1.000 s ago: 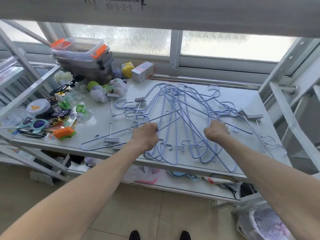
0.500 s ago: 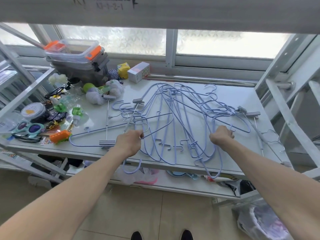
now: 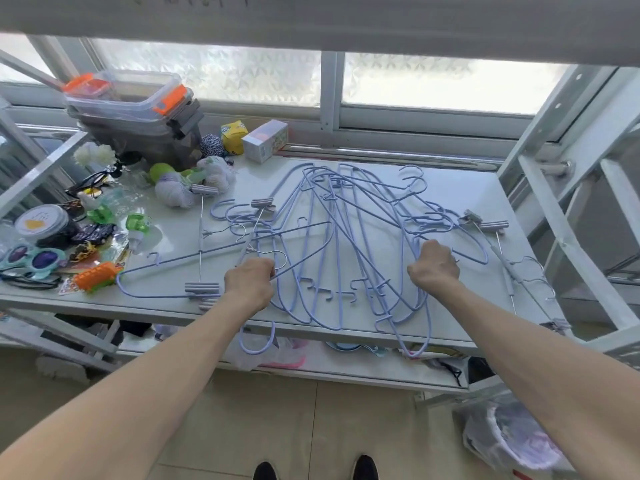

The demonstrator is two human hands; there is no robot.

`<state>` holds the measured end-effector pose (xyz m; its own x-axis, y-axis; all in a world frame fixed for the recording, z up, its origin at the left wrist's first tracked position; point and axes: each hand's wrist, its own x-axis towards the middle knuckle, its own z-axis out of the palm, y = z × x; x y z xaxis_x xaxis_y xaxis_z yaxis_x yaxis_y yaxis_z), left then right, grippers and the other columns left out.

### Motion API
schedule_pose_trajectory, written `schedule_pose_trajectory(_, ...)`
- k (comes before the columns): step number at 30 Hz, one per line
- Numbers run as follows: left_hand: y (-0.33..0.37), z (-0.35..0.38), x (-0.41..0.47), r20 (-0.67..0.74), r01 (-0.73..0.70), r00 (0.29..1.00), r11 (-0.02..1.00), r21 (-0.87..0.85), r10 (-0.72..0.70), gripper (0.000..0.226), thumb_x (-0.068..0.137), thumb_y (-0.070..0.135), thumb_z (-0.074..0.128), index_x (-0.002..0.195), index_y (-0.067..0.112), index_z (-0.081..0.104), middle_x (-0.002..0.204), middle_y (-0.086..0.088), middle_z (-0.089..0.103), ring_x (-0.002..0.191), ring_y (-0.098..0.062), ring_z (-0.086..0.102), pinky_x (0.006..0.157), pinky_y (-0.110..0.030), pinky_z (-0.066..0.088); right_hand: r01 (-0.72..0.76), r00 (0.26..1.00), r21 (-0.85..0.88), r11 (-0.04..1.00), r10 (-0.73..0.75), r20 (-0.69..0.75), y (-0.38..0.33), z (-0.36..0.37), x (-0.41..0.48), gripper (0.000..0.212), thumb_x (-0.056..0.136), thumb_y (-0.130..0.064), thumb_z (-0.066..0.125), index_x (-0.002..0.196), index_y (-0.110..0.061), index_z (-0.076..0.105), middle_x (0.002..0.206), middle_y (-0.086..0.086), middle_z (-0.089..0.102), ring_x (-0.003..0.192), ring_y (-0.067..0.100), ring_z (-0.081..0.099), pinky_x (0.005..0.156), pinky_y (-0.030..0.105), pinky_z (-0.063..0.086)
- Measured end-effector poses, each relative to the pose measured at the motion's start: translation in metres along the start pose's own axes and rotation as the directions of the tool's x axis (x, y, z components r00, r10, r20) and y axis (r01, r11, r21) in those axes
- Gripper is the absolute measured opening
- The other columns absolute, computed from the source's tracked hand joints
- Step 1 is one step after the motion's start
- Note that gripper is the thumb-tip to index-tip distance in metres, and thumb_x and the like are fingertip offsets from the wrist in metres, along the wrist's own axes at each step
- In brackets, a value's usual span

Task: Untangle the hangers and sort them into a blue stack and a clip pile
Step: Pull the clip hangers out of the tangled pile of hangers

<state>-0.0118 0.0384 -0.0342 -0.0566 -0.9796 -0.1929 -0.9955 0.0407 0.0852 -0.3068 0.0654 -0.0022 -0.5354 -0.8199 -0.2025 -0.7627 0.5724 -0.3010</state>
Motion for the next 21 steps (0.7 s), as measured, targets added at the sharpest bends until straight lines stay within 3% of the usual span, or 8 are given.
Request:
schedule_pose_trajectory(3,0.003,0.0,0.002,0.015,-0.002,1.0,1.0,0.003,0.002,0.031,0.087,0.005,0.048,0.109,0.023,0.06,0.119,-0.001,0.06,0.108,-0.025,0.06,0.078,-0.03,0.04,-0.031,0.999,0.193,0.981,0.027,0.023,0.001,0.003,0.007,0.009,0.085,-0.009,0.054,0.089,-0.005,0.047,0.094,0.016,0.054,0.093,0.037,0.062,0.072,0.037,0.048)
schedule_pose_trajectory(5,0.002,-0.001,0.004,0.037,-0.001,0.999,1.0,-0.003,0.001,0.032,0.086,0.005,0.048,0.11,0.024,0.059,0.121,0.0,0.059,0.11,-0.024,0.059,0.081,-0.03,0.041,-0.083,0.996,0.45,0.889,0.061,0.063,0.001,0.009,0.012,0.001,0.084,-0.005,0.048,0.084,-0.005,0.049,0.091,0.023,0.062,0.077,0.035,0.063,0.06,0.036,0.048)
schedule_pose_trajectory(7,0.001,-0.003,0.005,0.053,0.005,0.999,1.0,-0.017,-0.004,0.033,0.086,0.007,0.049,0.111,0.026,0.058,0.122,0.0,0.059,0.111,-0.024,0.059,0.082,-0.03,0.041,-0.106,0.994,0.588,0.802,0.101,0.041,0.004,0.014,0.018,0.012,0.081,-0.003,0.046,0.078,0.005,0.055,0.085,0.027,0.065,0.068,0.03,0.06,0.054,0.032,0.041)
schedule_pose_trajectory(9,0.001,-0.005,0.005,0.064,0.007,0.998,0.999,-0.031,-0.005,0.032,0.085,0.008,0.05,0.11,0.027,0.058,0.121,0.001,0.059,0.11,-0.024,0.059,0.082,-0.03,0.041,-0.102,0.991,0.657,0.747,0.134,0.001,0.005,0.013,0.018,0.019,0.082,-0.002,0.047,0.083,0.013,0.06,0.069,0.015,0.062,0.063,0.023,0.052,0.055,0.03,0.036)
schedule_pose_trajectory(12,0.001,-0.007,0.004,0.079,0.004,0.997,0.999,-0.037,-0.001,0.032,0.084,0.009,0.05,0.111,0.026,0.058,0.121,0.0,0.059,0.109,-0.024,0.059,0.08,-0.031,0.041,-0.061,0.996,0.724,0.687,0.09,-0.001,0.005,0.006,0.017,0.026,0.091,-0.005,0.048,0.072,0.0,0.067,0.063,0.002,0.057,0.06,0.021,0.046,0.051,0.029,0.033)
schedule_pose_trajectory(16,0.0,-0.009,0.005,0.081,-0.005,0.997,0.999,-0.044,0.008,0.033,0.083,0.009,0.051,0.11,0.027,0.058,0.121,0.001,0.059,0.11,-0.022,0.059,0.079,-0.03,0.041,-0.006,0.999,0.746,0.666,0.034,-0.022,0.002,0.002,0.017,0.028,0.092,-0.006,0.05,0.071,-0.01,0.067,0.062,0.004,0.054,0.062,0.022,0.045,0.052,0.032,0.032)
schedule_pose_trajectory(21,-0.001,-0.012,0.006,0.116,-0.026,0.993,0.999,-0.043,0.031,0.037,0.084,0.007,0.05,0.114,0.026,0.057,0.124,0.002,0.058,0.112,-0.021,0.057,0.081,-0.031,0.043,-0.033,0.993,0.791,0.611,0.11,-0.043,-0.008,-0.004,0.015,0.03,0.089,-0.008,0.05,0.065,-0.019,0.065,0.062,0.005,0.054,0.061,0.021,0.047,0.056,0.032,0.036)
